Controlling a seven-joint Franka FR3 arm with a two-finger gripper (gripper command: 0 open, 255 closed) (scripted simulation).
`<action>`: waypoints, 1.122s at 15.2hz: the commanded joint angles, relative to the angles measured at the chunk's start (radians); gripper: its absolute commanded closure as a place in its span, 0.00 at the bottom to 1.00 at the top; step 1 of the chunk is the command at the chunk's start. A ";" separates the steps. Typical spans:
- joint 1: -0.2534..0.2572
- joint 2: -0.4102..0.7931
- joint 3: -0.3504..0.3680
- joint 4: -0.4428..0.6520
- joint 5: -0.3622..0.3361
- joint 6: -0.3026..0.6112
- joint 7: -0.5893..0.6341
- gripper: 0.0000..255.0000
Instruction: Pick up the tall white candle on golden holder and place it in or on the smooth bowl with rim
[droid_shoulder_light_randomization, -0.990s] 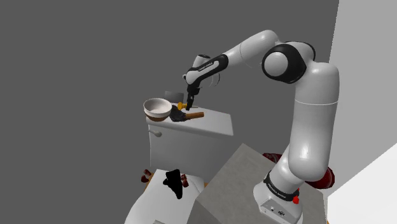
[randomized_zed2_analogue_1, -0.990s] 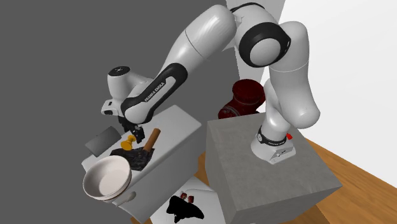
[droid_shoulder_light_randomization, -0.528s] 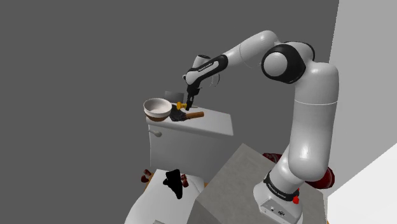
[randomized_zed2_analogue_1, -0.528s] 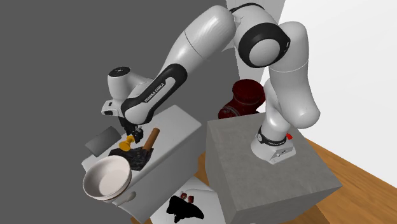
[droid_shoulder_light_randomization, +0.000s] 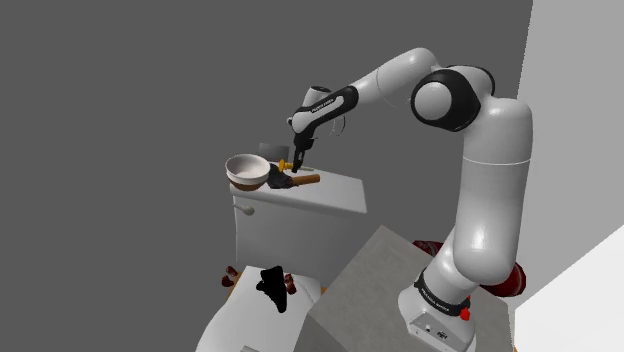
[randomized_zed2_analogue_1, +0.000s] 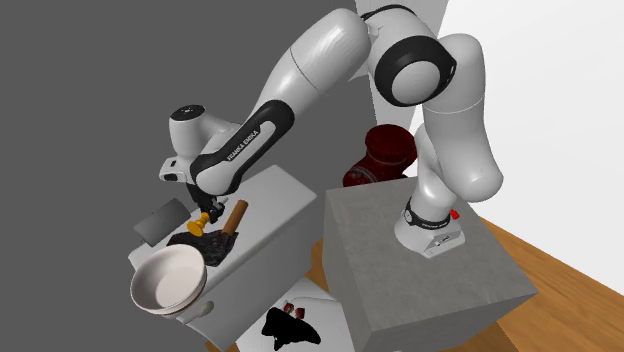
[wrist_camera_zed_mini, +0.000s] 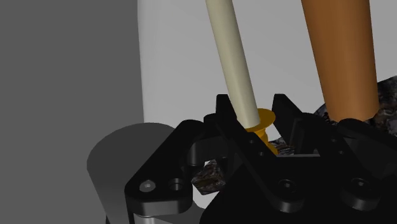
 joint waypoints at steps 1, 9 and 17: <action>0.000 0.000 0.000 0.000 0.000 0.000 0.000 1.00; 0.010 -0.065 -0.014 0.021 -0.027 -0.085 0.021 1.00; 0.016 -0.121 -0.024 0.057 -0.052 -0.175 0.039 1.00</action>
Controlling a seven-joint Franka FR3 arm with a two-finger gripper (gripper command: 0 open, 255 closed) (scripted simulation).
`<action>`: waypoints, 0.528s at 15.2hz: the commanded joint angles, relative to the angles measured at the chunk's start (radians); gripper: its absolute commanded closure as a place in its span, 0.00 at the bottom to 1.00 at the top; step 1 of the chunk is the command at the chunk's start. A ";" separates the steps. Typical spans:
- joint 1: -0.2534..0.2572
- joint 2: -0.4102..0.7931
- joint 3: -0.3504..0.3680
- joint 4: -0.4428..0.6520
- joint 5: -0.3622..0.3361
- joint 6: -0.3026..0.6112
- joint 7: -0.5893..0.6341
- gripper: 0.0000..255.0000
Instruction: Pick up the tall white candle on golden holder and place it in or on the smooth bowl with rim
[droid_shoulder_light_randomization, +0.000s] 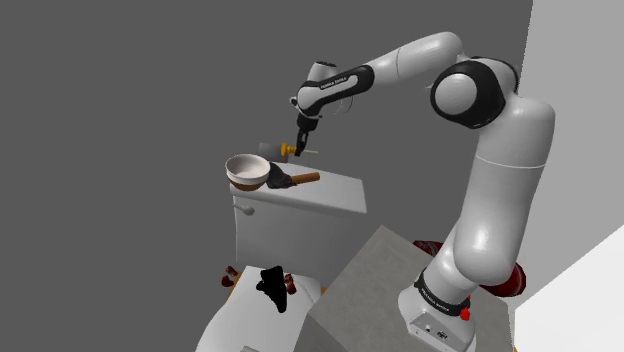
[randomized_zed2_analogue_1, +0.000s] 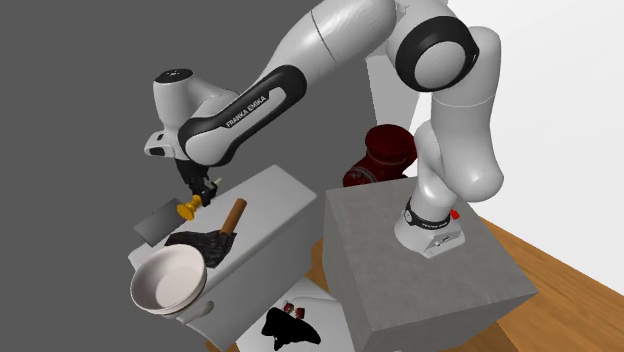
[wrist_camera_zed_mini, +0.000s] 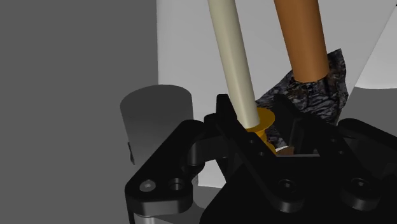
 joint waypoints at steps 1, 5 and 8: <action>0.001 -0.012 -0.002 0.011 -0.005 -0.023 0.004 1.00; 0.003 -0.035 -0.006 0.035 -0.015 -0.069 0.011 1.00; 0.004 -0.051 -0.008 0.056 -0.022 -0.105 0.017 1.00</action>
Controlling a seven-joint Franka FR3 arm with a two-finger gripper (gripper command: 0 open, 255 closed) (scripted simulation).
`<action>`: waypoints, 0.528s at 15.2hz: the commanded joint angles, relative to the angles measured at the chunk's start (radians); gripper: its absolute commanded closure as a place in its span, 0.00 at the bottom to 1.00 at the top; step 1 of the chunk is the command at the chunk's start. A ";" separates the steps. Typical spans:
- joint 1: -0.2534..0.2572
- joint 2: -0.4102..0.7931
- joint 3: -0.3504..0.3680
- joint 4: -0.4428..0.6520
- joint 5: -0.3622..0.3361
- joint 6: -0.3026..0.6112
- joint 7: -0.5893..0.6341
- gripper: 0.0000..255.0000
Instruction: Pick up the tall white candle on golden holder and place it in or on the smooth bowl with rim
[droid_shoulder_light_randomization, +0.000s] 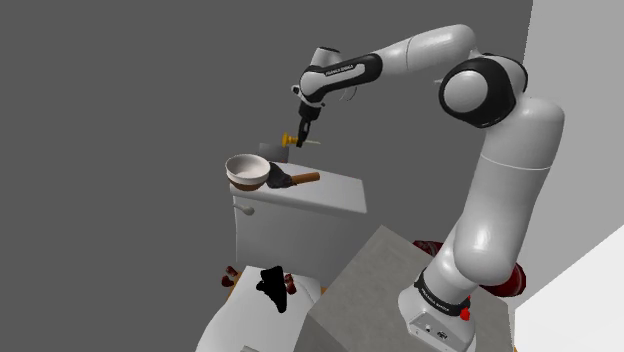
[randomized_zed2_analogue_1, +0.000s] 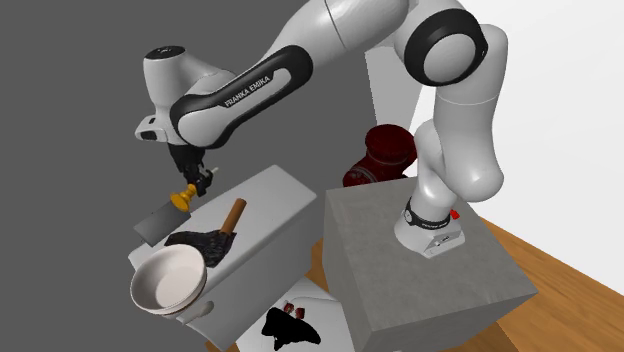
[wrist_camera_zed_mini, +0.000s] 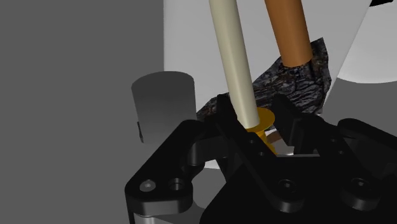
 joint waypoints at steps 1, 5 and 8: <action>0.001 -0.011 -0.001 0.014 -0.005 -0.024 0.004 1.00; 0.015 -0.018 0.004 0.047 -0.014 -0.063 0.031 1.00; 0.054 0.005 0.026 0.086 -0.024 -0.076 0.099 1.00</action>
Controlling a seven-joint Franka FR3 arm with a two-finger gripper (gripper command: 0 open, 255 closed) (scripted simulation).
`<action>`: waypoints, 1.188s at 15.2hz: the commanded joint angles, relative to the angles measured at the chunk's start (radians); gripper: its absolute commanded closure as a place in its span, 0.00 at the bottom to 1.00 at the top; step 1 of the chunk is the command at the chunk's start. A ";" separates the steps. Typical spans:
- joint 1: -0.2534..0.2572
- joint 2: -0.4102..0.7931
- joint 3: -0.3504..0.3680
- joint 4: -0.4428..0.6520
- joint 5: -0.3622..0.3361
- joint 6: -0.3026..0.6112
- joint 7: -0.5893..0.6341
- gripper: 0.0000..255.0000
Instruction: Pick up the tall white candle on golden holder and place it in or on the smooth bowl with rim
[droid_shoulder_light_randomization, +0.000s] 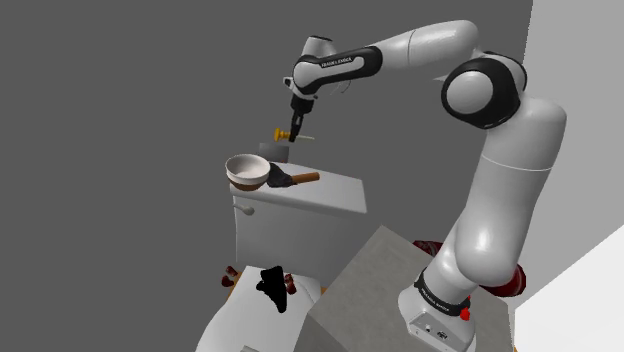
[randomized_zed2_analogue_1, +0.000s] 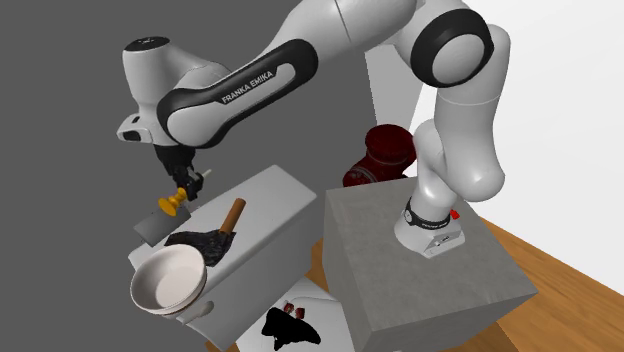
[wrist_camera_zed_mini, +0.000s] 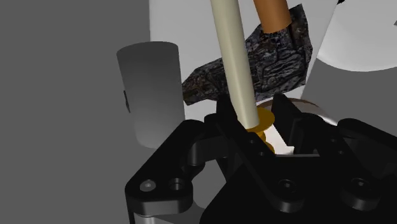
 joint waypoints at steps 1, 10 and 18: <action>0.026 0.022 0.014 0.040 -0.006 -0.016 0.046 1.00; 0.135 0.148 0.068 0.246 -0.030 -0.092 0.230 1.00; 0.177 0.234 0.086 0.333 -0.036 -0.092 0.297 1.00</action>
